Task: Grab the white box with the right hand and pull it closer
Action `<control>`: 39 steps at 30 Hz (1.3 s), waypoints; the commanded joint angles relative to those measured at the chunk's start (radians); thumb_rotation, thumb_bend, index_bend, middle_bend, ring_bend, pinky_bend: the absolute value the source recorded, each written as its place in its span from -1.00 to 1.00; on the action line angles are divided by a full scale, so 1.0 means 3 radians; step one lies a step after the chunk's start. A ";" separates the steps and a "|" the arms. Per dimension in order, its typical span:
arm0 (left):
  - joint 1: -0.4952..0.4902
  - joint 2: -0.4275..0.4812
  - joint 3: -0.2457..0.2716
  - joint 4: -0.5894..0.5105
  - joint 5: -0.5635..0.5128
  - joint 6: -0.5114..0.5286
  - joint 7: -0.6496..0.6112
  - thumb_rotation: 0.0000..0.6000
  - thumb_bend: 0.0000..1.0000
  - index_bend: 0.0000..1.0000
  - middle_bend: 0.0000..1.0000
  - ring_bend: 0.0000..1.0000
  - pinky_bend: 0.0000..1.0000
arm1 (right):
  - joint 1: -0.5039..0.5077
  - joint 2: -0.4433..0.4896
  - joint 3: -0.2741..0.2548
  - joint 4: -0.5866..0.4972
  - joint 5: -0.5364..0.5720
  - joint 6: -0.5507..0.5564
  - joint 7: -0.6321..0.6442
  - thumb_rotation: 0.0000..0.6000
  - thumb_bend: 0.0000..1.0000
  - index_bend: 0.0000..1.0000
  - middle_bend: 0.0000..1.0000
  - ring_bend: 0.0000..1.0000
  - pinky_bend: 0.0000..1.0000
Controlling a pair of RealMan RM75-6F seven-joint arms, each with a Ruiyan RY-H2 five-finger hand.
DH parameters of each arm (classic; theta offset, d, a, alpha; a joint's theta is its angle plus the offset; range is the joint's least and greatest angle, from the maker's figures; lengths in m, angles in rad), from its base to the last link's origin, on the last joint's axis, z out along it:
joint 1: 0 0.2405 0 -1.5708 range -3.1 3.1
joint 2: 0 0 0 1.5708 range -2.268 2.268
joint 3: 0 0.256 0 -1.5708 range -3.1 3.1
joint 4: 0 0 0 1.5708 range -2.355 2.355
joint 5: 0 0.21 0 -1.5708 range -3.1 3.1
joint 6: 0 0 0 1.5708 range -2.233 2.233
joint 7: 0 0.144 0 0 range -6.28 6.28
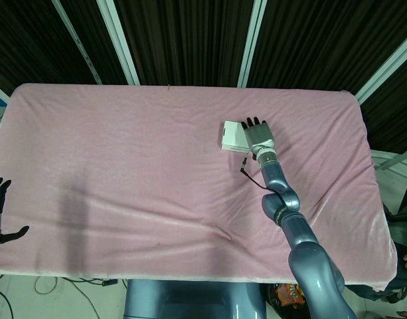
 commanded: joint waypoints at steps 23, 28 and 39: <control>-0.0003 0.0011 0.0032 -0.0018 0.0030 -0.0013 0.0020 1.00 -1.00 -1.00 -1.00 -1.00 -1.00 | 0.0003 -0.0011 0.0006 0.0037 -0.0176 -0.0074 0.0399 1.00 -0.14 -1.00 0.14 -0.12 -0.58; -0.0001 0.0018 0.0035 -0.0019 0.0062 -0.0001 -0.0026 1.00 -1.00 -1.00 -1.00 -1.00 -1.00 | -0.0027 0.0055 -0.0041 -0.0109 -0.0296 0.0083 0.0669 1.00 -0.13 -1.00 0.19 0.00 -0.54; 0.0010 0.0034 0.0059 0.0012 0.0239 0.0073 -0.0194 1.00 -1.00 -1.00 -1.00 -1.00 -1.00 | -0.0289 0.0438 -0.0123 -0.0726 -0.0593 0.0873 0.1474 1.00 -0.11 -1.00 0.22 0.02 -0.49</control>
